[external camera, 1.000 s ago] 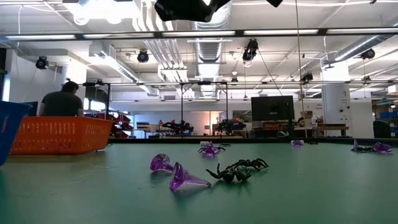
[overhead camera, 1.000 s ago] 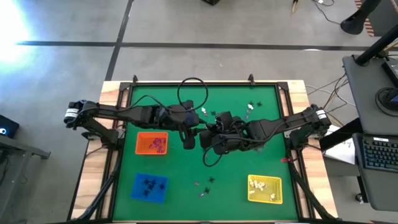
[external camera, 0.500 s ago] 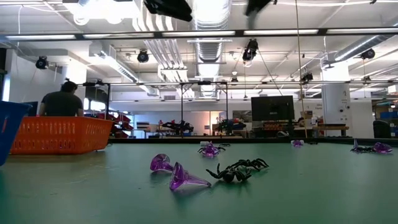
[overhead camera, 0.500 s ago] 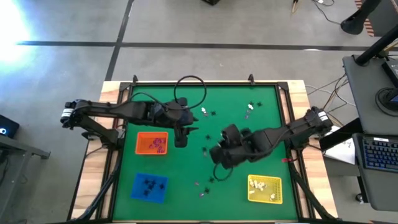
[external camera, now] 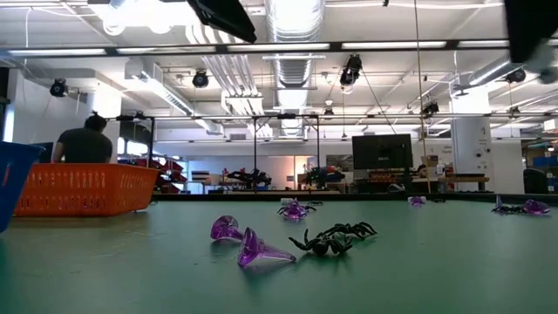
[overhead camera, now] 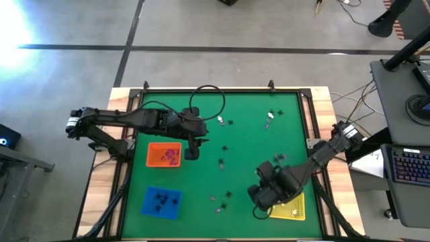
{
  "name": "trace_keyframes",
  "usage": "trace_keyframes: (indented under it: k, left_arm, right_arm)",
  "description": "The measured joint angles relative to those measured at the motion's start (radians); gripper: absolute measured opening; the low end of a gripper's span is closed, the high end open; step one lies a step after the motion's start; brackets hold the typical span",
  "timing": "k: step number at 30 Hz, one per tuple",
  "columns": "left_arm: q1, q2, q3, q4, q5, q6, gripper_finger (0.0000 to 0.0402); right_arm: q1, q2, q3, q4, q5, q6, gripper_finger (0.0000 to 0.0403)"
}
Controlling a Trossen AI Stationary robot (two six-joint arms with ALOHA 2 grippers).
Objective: Sort Halloween decoration
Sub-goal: Put the white skeleton toy into the yellow bin, then put the violet witch hat toy into the orange bin
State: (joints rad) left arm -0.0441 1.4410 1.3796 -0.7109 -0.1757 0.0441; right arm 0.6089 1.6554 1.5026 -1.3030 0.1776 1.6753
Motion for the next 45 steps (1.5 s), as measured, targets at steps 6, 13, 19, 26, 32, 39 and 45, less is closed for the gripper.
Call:
trace_keyframes:
  k: [6, 13, 19, 26, 32, 39, 45]
  left_arm:
    - [0.000, 0.000, 0.000, -0.036, 0.000, 0.000, 0.0132]
    - [0.000, 0.000, -0.001, -0.070, 0.000, -0.001, 0.0131]
    - [0.000, 0.000, -0.001, -0.071, 0.000, 0.003, 0.0131]
    - [0.000, 0.000, -0.001, -0.079, 0.000, 0.024, 0.0131]
    - [0.000, 0.000, -0.001, -0.122, 0.000, 0.025, 0.0131]
    - [0.000, -0.001, -0.001, -0.192, 0.000, 0.022, 0.0131]
    - [0.000, -0.023, 0.000, -0.267, -0.002, -0.007, 0.0131]
  right_arm:
    - [0.081, 0.000, -0.054, 0.062, -0.131, 0.098, 0.0009]
    - [0.146, 0.000, -0.106, 0.109, -0.160, 0.215, 0.0009]
    - [0.146, 0.000, -0.147, 0.112, -0.214, 0.262, 0.0011]
    - [0.146, 0.000, -0.164, 0.116, -0.238, 0.264, 0.0054]
    - [0.141, 0.000, -0.166, 0.058, -0.192, 0.263, 0.0073]
    - [0.120, 0.000, -0.166, -0.031, -0.144, 0.262, 0.0075]
    - [0.027, -0.033, -0.173, -0.246, -0.011, 0.317, 0.0075]
